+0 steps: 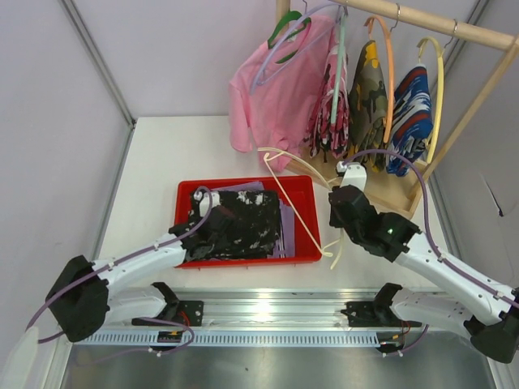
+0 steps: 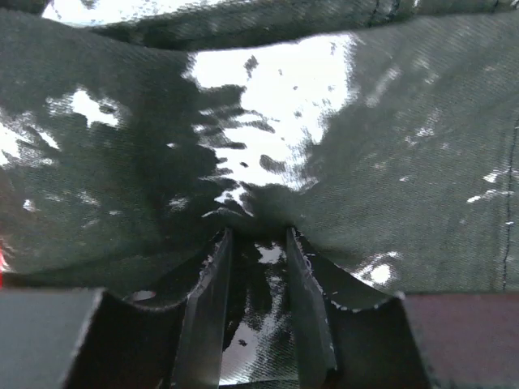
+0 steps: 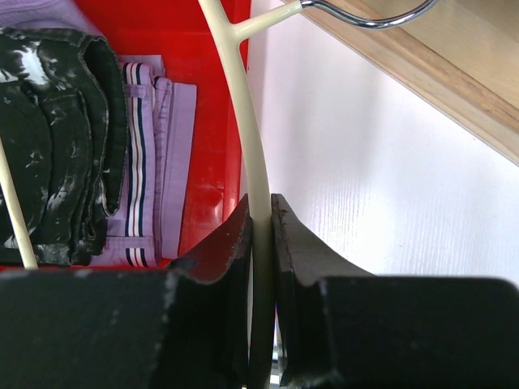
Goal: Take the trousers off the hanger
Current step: Place the trousers into the basket
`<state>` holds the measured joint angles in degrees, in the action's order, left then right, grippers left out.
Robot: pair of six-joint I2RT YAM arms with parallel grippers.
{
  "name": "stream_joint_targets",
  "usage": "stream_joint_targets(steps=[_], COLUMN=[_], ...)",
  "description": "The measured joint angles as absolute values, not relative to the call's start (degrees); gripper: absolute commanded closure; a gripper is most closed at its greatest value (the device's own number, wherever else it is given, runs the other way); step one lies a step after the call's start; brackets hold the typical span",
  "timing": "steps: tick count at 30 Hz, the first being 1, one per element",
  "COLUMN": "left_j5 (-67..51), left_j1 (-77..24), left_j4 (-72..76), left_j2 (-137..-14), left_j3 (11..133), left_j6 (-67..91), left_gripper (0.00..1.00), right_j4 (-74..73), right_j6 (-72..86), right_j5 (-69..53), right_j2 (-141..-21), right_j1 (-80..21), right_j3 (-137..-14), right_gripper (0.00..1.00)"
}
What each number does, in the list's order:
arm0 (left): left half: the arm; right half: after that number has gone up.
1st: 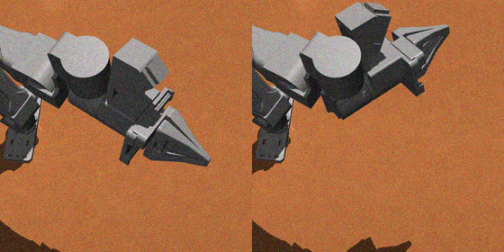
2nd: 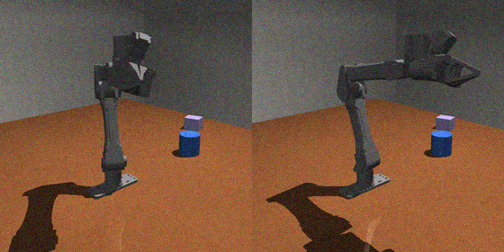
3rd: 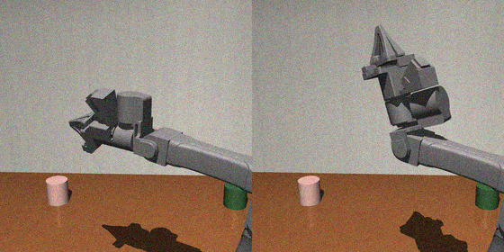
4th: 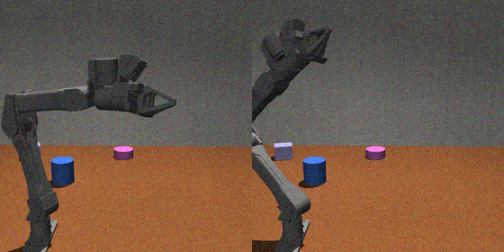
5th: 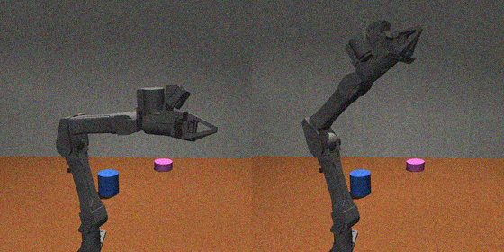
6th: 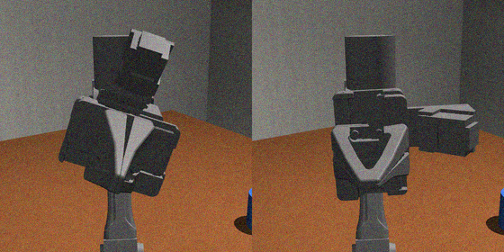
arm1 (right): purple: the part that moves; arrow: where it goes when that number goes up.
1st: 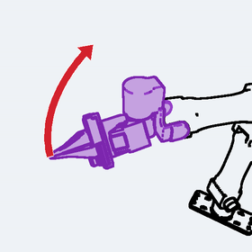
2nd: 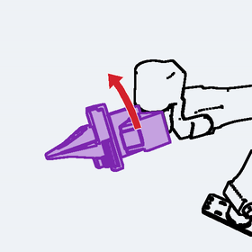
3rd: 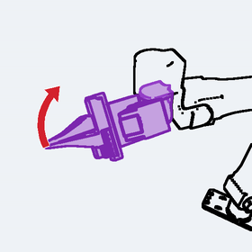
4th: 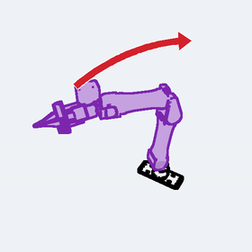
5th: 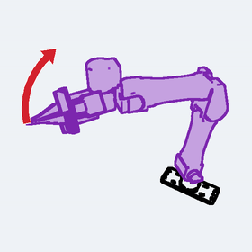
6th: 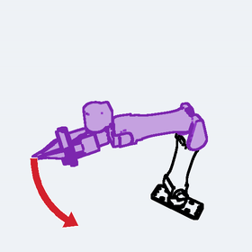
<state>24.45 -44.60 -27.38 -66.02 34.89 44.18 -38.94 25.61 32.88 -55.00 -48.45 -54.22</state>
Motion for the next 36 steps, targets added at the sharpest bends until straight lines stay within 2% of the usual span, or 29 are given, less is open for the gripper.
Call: stream_joint_targets(steps=[7, 11, 15, 17, 23, 28, 36], left_j5=[23.03, 20.64, 19.07, 17.15, 8.34, 6.70, 8.51], left_j1=[-44.42, -44.45, -44.45, -44.45, -44.80, -47.92, -50.11], left_j4=[-26.94, -31.27, -33.04, -32.21, -27.88, -23.97, -18.55], left_j2=[-60.29, -54.89, -50.98, -49.21, -50.39, -57.98, -65.73], left_j3=[33.23, 36.23, 43.99, 47.37, 56.55, 63.90, 60.93], left_j6=[45.41, 44.14, 41.23, 39.48, 36.88, 35.81, 38.41], left_gripper=[0.61, 0.52, 0.38, 0.37, 0.37, 0.39, 0.48], right_j4=[-38.28, -38.41, -38.11, -37.36, -37.01, -38.00, -39.05], right_j6=[25.63, 25.32, 23.81, 22.81, 19.84, 19.25, 18.06], right_j5=[32.86, 32.36, 31.66, 31.70, 35.00, 39.99, 44.05], right_j2=[-55.66, -56.07, -55.72, -54.87, -53.78, -56.49, -59.02], right_j1=[-48.64, -48.82, -50.37, -52.07, -58.46, -62.46, -66.24], right_j3=[-54.22, -54.35, -55.96, -56.62, -58.30, -60.97, -65.45], right_gripper=[1.00, 1.00, 1.00, 1.00, 1.00, 1.00, 1.00])
